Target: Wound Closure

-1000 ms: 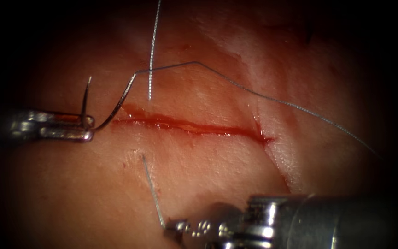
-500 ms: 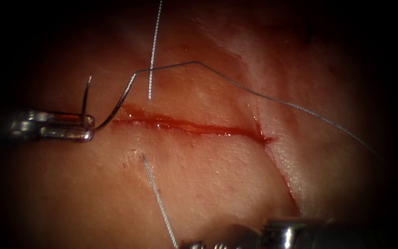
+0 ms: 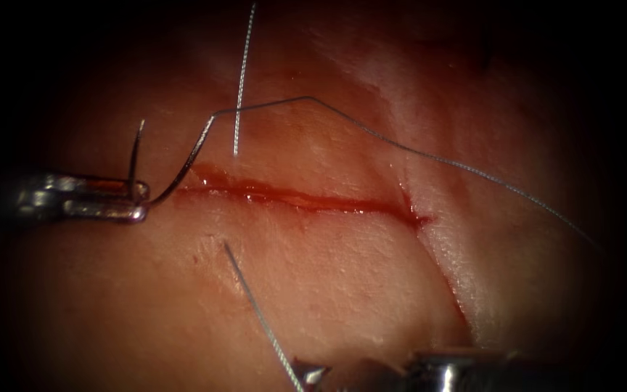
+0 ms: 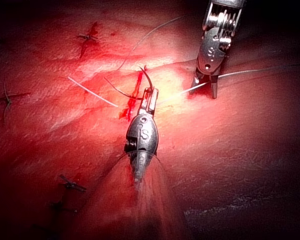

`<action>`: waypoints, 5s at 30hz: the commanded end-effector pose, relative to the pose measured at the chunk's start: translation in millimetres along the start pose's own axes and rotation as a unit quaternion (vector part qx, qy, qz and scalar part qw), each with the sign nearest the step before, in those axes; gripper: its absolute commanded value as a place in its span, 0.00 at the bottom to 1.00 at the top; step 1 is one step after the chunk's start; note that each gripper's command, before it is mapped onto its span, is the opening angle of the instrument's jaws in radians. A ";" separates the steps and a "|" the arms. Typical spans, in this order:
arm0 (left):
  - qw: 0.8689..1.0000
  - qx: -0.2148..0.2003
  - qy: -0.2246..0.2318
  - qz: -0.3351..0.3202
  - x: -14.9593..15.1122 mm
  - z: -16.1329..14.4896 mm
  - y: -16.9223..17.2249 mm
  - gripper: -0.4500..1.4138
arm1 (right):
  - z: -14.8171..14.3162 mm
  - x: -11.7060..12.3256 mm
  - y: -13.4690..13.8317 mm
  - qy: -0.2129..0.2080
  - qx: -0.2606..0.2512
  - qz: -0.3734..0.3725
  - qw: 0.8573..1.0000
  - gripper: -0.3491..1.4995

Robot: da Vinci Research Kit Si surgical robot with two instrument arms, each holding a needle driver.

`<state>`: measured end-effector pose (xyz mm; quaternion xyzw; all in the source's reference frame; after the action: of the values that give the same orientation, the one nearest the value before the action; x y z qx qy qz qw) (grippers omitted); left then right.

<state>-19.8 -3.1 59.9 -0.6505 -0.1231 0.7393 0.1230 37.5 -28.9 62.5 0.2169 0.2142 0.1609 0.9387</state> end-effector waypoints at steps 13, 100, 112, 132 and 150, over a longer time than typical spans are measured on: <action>1.000 0.000 0.000 0.000 -0.6 0.5 0.1 0.00 | 2.5 5.8 6.9 0.043 -0.073 0.059 0.995 0.74; 0.997 0.080 -0.017 -0.001 0.5 1.4 -10.0 0.00 | -4.4 -4.4 6.4 0.090 -0.079 0.027 0.992 0.78; 0.994 0.099 -0.042 -0.007 -6.7 0.7 -15.4 0.00 | -3.8 -4.2 6.3 0.091 -0.078 0.028 0.992 0.76; 0.983 0.105 -0.089 -0.120 -7.8 -6.5 -11.6 0.73 | -8.8 0.4 12.4 0.190 -0.095 0.093 0.973 0.75; 0.984 0.088 -0.085 -0.127 -6.7 -4.0 -6.3 0.60 | -6.9 3.0 15.4 0.213 0.053 0.077 0.973 0.90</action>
<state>-14.6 0.6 67.0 -0.5512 -0.1473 0.7796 0.2583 32.8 -12.4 62.7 0.2522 0.3946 0.2534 0.8464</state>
